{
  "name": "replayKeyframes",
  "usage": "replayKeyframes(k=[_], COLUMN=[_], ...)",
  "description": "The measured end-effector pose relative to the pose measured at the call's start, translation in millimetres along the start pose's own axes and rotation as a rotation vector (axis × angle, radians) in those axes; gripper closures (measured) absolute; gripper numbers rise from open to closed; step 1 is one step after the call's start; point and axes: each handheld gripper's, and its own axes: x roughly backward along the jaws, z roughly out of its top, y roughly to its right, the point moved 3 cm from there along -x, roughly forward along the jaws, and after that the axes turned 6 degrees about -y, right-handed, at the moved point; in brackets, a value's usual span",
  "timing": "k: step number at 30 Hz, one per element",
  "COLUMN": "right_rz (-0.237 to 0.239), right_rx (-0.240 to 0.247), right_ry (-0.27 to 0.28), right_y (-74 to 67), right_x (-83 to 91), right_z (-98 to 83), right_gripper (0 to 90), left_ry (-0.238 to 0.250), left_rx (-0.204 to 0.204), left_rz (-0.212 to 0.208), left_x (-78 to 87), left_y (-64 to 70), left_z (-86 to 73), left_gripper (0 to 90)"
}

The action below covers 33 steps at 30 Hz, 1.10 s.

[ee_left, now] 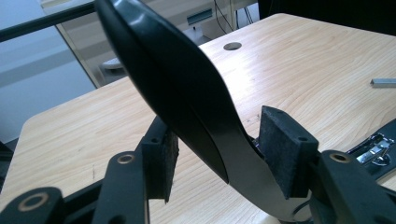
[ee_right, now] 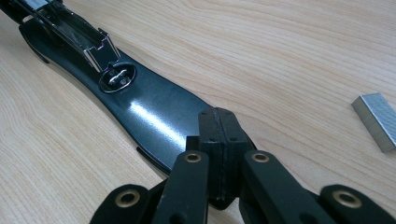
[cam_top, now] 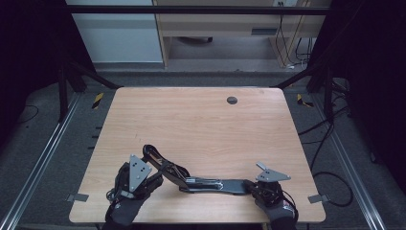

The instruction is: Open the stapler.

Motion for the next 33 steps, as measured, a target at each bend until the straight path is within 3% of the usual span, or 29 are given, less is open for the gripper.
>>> replayKeyframes(k=[7,17,22,27,33], right_rz=[0.011,0.009,0.004,-0.018,-0.095], right_rx=[-0.013,0.006,0.033,0.037,0.015], right_ry=[-0.01,-0.016,0.018,0.054,0.079], right_y=[-1.7,-1.5,-1.9,-2.9,1.4], right_x=[0.8,1.4,6.1,11.3,17.2], right_z=[0.9,1.6,3.7,7.3,9.8], right_gripper=[87.8,82.6,81.1,71.8,57.9], left_ry=[-0.003,-0.004,-0.008,-0.008,0.009], left_rx=[0.016,0.013,0.008,0.007,0.02], left_rz=[-0.002,0.002,0.013,0.02,0.026], left_x=[0.2,0.3,0.5,1.5,6.5], left_y=[-3.1,-4.7,-4.7,-6.7,-12.6], left_z=[-3.3,-4.4,-4.2,-3.7,-1.7], left_gripper=[46.5,45.6,44.8,43.8,42.7])
